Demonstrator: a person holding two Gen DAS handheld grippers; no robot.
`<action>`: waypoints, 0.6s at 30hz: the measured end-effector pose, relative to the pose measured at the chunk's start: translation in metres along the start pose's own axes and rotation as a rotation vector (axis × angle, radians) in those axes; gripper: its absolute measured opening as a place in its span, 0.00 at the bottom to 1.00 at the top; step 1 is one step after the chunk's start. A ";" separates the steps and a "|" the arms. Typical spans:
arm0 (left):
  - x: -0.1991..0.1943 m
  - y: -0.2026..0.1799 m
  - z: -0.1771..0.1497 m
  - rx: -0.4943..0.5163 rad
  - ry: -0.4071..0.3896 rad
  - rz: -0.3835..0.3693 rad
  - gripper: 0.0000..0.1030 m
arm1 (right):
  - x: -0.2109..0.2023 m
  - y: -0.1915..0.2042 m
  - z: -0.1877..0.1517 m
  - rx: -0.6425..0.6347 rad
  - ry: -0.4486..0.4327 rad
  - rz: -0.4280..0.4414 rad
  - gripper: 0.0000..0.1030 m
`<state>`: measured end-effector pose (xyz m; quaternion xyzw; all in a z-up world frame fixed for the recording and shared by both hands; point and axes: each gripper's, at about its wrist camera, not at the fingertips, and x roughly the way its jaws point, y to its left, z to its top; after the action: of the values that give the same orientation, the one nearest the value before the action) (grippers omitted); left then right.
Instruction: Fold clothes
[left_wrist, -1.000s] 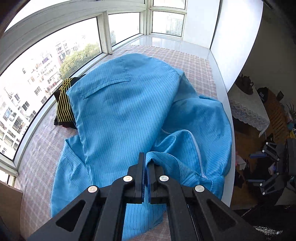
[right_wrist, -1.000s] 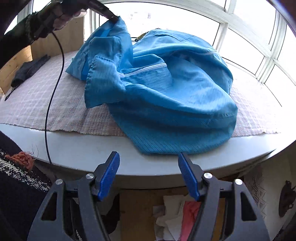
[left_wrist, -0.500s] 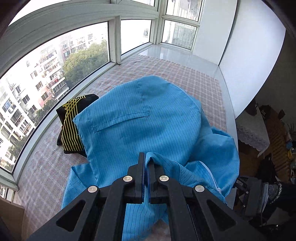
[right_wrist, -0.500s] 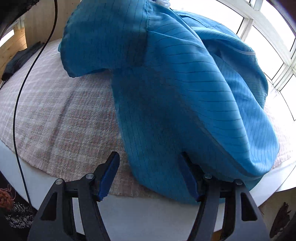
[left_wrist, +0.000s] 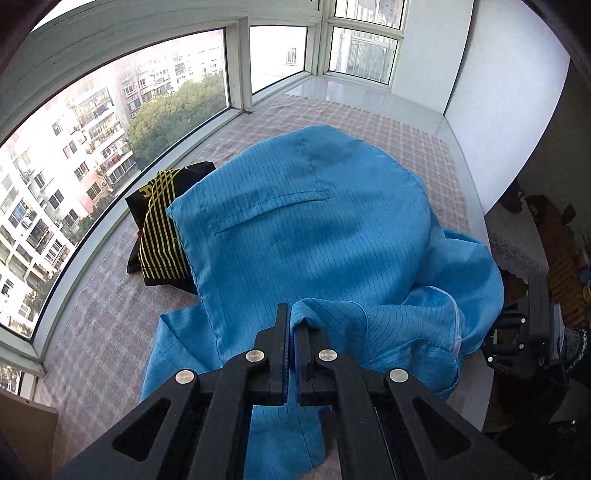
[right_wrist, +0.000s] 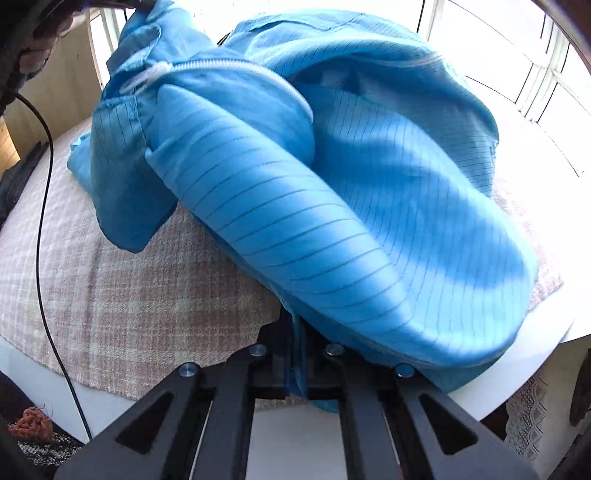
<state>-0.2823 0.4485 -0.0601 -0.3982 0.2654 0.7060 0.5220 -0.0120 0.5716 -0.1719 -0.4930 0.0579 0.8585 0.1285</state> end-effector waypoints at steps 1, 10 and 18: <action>-0.006 0.001 -0.005 0.000 -0.008 0.002 0.01 | -0.014 -0.002 0.003 0.009 -0.030 -0.012 0.03; -0.118 0.004 -0.006 0.015 -0.164 0.051 0.01 | -0.185 -0.043 0.089 0.039 -0.384 -0.184 0.02; -0.271 -0.003 -0.004 0.034 -0.379 0.175 0.01 | -0.315 -0.003 0.195 -0.058 -0.640 -0.263 0.02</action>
<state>-0.2413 0.3033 0.1655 -0.2251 0.2079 0.8063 0.5059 -0.0218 0.5666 0.1982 -0.2055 -0.0738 0.9470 0.2358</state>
